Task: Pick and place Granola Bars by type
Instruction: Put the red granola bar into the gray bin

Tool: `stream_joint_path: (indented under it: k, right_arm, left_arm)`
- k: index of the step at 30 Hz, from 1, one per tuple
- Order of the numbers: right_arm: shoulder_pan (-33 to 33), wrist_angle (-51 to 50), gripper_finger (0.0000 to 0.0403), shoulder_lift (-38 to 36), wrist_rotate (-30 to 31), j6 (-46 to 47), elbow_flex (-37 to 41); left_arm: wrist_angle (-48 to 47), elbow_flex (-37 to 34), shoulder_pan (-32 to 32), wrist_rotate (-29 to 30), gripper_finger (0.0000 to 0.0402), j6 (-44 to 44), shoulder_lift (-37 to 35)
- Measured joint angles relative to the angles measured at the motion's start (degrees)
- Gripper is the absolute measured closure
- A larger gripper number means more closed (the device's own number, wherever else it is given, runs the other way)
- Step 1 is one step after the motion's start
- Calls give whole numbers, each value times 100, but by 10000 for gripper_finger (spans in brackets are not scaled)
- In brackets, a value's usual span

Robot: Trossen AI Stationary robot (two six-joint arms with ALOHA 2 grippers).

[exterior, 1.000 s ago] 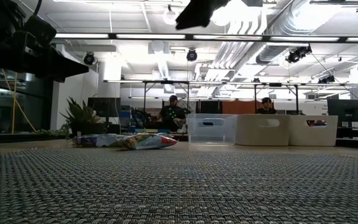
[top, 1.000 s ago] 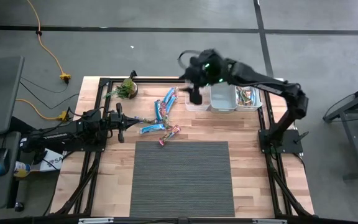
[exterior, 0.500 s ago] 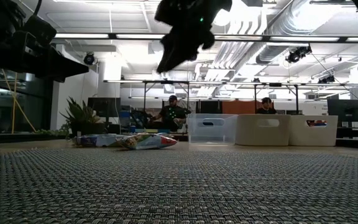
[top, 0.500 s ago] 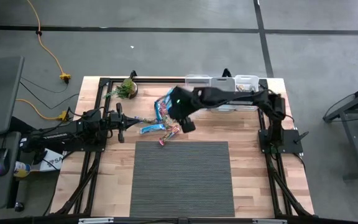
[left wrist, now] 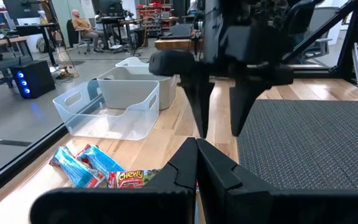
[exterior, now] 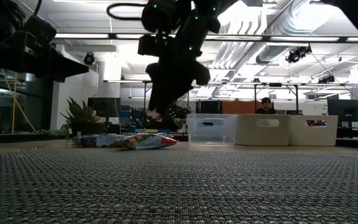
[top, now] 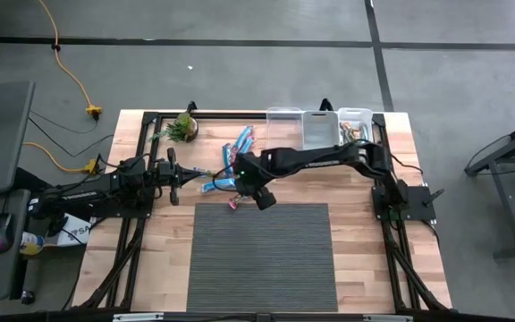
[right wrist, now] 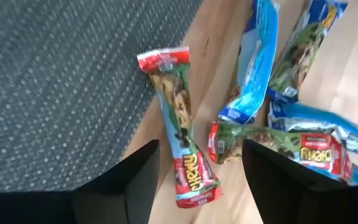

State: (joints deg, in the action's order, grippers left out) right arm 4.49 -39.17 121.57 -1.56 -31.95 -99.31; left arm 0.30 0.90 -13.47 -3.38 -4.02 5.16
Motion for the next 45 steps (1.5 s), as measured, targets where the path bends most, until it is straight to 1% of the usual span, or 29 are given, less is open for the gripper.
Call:
stream_joint_path:
  k: [8, 12, 21, 28, 31, 40, 45]
  right_arm:
    - [72, 178, 192, 255, -51, -6, -2]
    - [108, 237, 192, 373, -264, -21, 0]
    - [92, 194, 192, 669, -339, -634, 4]
    - [173, 333, 192, 679, -352, -810, 7]
    - [245, 344, 192, 694, -491, -812, 19]
    - [249, 499, 193, 704, -655, -857, 410]
    - [258, 601, 208, 692, -787, -679, 535]
  left_arm:
    - [1, 0, 0, 0, 400, 0, -1]
    - [1, 0, 0, -1, 400, -1, -1]
    - [1, -1, 0, 0, 400, -1, -1]
    - [1, 0, 0, 0, 400, -1, 1]
    - [1, -1, 0, 0, 400, 0, -1]
    - [1, -1, 0, 0, 400, -1, 1]
    - [1, 1, 0, 0, 400, -1, 1]
